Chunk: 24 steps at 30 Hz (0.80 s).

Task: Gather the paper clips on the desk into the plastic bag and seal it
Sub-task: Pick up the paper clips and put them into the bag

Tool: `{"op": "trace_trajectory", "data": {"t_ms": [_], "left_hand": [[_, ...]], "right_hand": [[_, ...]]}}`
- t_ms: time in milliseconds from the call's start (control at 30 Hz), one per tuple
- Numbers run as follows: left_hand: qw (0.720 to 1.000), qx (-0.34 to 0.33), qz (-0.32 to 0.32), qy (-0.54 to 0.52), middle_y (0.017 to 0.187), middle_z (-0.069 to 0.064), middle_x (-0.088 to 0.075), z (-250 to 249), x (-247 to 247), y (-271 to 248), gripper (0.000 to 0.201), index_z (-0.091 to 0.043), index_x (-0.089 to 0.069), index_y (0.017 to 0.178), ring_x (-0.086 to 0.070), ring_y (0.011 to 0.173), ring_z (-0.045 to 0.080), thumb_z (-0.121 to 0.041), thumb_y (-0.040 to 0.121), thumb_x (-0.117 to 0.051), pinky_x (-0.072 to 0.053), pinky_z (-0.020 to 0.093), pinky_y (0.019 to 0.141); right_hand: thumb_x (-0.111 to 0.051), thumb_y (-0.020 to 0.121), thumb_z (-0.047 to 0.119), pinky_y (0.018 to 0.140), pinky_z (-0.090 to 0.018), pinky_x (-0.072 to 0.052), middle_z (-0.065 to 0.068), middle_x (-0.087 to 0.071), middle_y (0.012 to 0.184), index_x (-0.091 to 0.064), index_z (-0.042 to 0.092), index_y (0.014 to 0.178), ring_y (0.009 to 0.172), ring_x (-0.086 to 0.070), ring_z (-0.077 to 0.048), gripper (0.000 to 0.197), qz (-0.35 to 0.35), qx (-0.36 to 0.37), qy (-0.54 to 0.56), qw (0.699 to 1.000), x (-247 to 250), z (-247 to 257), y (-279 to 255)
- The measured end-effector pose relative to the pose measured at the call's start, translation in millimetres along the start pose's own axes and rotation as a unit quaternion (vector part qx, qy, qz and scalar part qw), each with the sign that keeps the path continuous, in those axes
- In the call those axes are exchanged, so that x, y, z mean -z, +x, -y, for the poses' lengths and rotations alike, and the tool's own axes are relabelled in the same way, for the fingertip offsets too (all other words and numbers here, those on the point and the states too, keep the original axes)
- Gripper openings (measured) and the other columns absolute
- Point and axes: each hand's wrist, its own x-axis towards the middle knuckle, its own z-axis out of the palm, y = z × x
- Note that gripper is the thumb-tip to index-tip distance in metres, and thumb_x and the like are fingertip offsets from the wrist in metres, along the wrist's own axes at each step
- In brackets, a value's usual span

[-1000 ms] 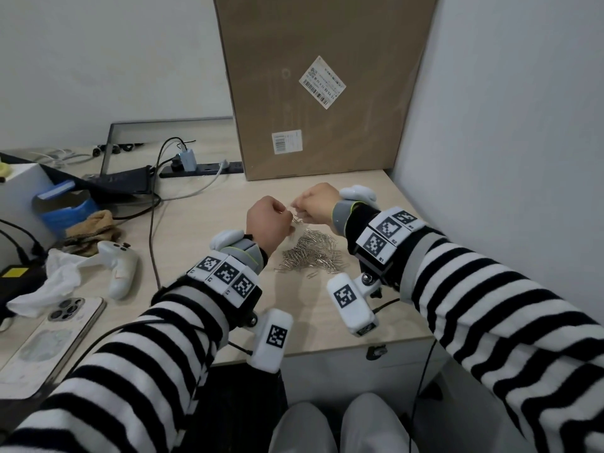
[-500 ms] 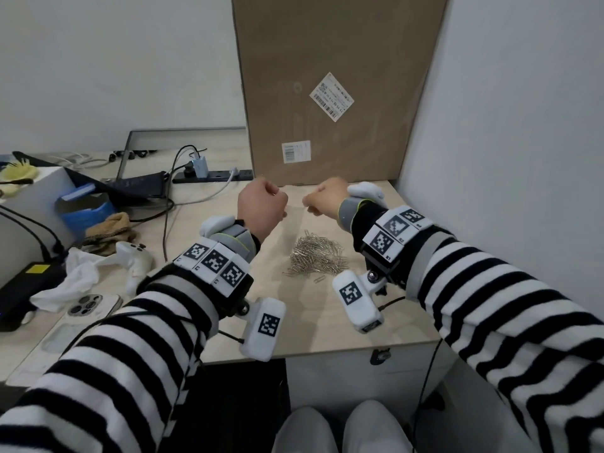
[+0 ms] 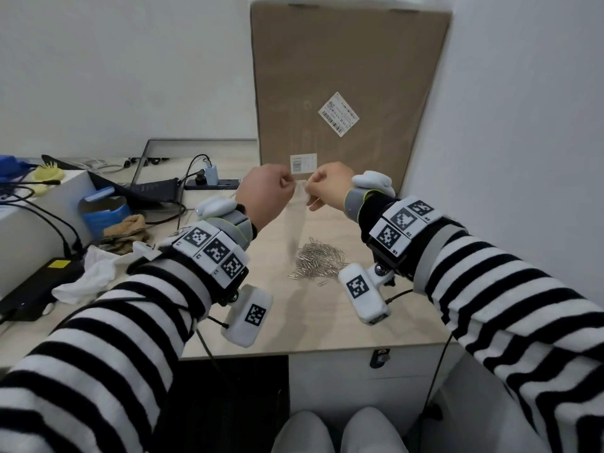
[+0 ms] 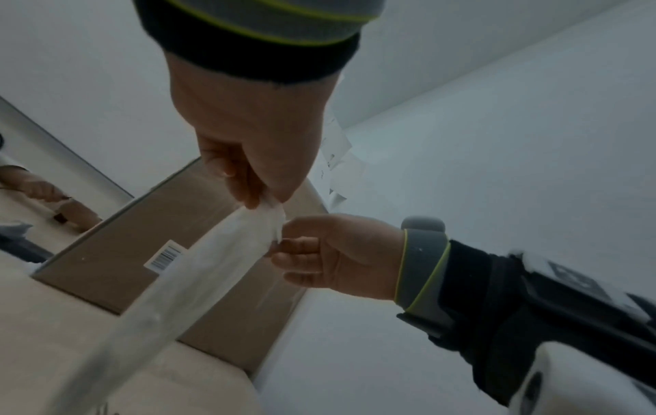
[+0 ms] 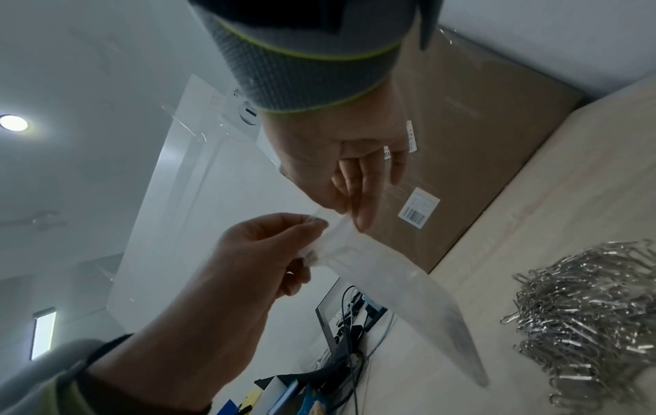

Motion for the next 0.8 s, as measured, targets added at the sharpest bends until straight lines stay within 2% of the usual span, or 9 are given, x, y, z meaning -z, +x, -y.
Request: {"op": "trace_trajectory", "data": {"t_ms": [67, 133, 200, 300, 367, 433, 533, 667, 800], "left_hand": [[1.000, 0.008, -0.022, 0.006, 0.081, 0.014, -0.069, -2.8, -2.7, -2.0, 0.019, -0.006, -0.069, 0.084, -0.062, 0.081, 0.032, -0.015, 0.084, -0.052, -0.050, 0.036, 0.070], [0.999, 0.022, -0.026, -0.005, 0.081, 0.016, -0.069, -6.0, -7.7, -3.2, 0.019, -0.003, -0.066, 0.082, -0.064, 0.078, 0.033, -0.012, 0.082, -0.049, -0.052, 0.038, 0.070], [0.999, 0.038, -0.018, 0.010, 0.086, 0.015, -0.068, -6.2, -10.2, -4.7, 0.019, -0.004, -0.065, 0.085, -0.064, 0.082, 0.034, -0.011, 0.083, -0.047, -0.051, 0.036, 0.071], [0.996, 0.062, 0.007, 0.068, 0.096, 0.012, -0.068, -1.5, -9.7, -7.9, 0.021, -0.009, -0.064, 0.094, -0.060, 0.093, 0.033, -0.010, 0.085, -0.046, -0.040, 0.030, 0.068], [0.993, 0.077, 0.029, 0.089, 0.096, 0.010, -0.068, 1.3, -8.8, -9.6, 0.021, -0.012, -0.064, 0.095, -0.060, 0.091, 0.030, -0.010, 0.084, -0.047, -0.038, 0.030, 0.066], [0.990, 0.080, 0.056, 0.098, 0.094, 0.008, -0.067, 1.3, -9.1, -10.2, 0.021, -0.013, -0.063, 0.096, -0.060, 0.089, 0.028, -0.011, 0.082, -0.047, -0.039, 0.030, 0.066], [0.988, 0.056, 0.082, 0.121, 0.099, 0.008, -0.065, 0.9, -9.5, -9.1, 0.022, -0.012, -0.061, 0.101, -0.061, 0.095, 0.029, -0.018, 0.081, -0.053, -0.042, 0.030, 0.069], [0.988, 0.006, 0.068, 0.136, 0.110, 0.007, -0.060, 1.1, -7.3, -7.3, 0.028, -0.015, -0.058, 0.110, -0.058, 0.100, 0.028, -0.022, 0.083, -0.056, -0.040, 0.031, 0.073], [0.993, -0.012, 0.060, 0.100, 0.096, 0.008, -0.068, -3.7, -9.6, -6.4, 0.019, -0.012, -0.066, 0.092, -0.060, 0.091, 0.028, -0.021, 0.088, -0.050, -0.041, 0.030, 0.068]], "right_hand": [[-0.056, 0.084, 0.013, 0.053, -0.021, -0.044, -0.002, -0.069, 0.063, -0.056, 0.016, 0.060, 0.056, -0.068, -0.016, 0.024, 0.022, -0.027, 0.019, 0.999, -2.2, 0.8, -4.4], [-0.061, 0.084, 0.013, 0.049, -0.020, -0.044, -0.003, -0.067, 0.062, -0.056, 0.013, 0.063, 0.054, -0.065, -0.013, 0.021, 0.061, -0.064, 0.026, 0.996, -7.7, -1.4, -5.9], [-0.063, 0.083, 0.010, 0.054, -0.021, -0.050, -0.005, -0.068, 0.064, -0.062, 0.008, 0.067, 0.058, -0.065, -0.013, 0.016, 0.081, -0.095, 0.015, 0.992, -12.6, -3.9, -6.3], [-0.063, 0.080, 0.009, 0.068, -0.028, -0.059, -0.007, -0.073, 0.063, -0.069, 0.000, 0.079, 0.070, -0.071, -0.018, 0.011, 0.063, -0.118, -0.003, 0.991, -9.3, -4.1, -3.1], [-0.061, 0.081, 0.009, 0.076, -0.031, -0.059, -0.005, -0.073, 0.060, -0.070, 0.002, 0.079, 0.074, -0.073, -0.018, 0.012, 0.043, -0.104, -0.026, 0.993, -4.7, -2.1, -0.2], [-0.060, 0.082, 0.014, 0.078, -0.031, -0.059, -0.001, -0.074, 0.061, -0.071, 0.012, 0.075, 0.074, -0.074, -0.013, 0.014, 0.022, -0.060, -0.080, 0.995, -2.0, 0.9, 0.5], [-0.059, 0.085, 0.018, 0.074, -0.027, -0.057, 0.000, -0.073, 0.062, -0.065, 0.020, 0.069, 0.070, -0.073, -0.011, 0.018, 0.000, 0.012, -0.109, 0.994, -4.0, -1.5, -1.4], [-0.061, 0.086, 0.017, 0.061, -0.022, -0.049, 0.004, -0.064, 0.057, -0.062, 0.024, 0.067, 0.061, -0.065, -0.013, 0.020, 0.016, 0.049, -0.133, 0.990, -5.3, -5.4, -2.0], [-0.055, 0.081, 0.006, 0.070, -0.031, -0.055, 0.001, -0.064, 0.061, -0.059, 0.023, 0.071, 0.061, -0.061, -0.015, 0.020, -0.009, 0.013, -0.038, 0.999, -6.4, -6.9, -1.2]]}}
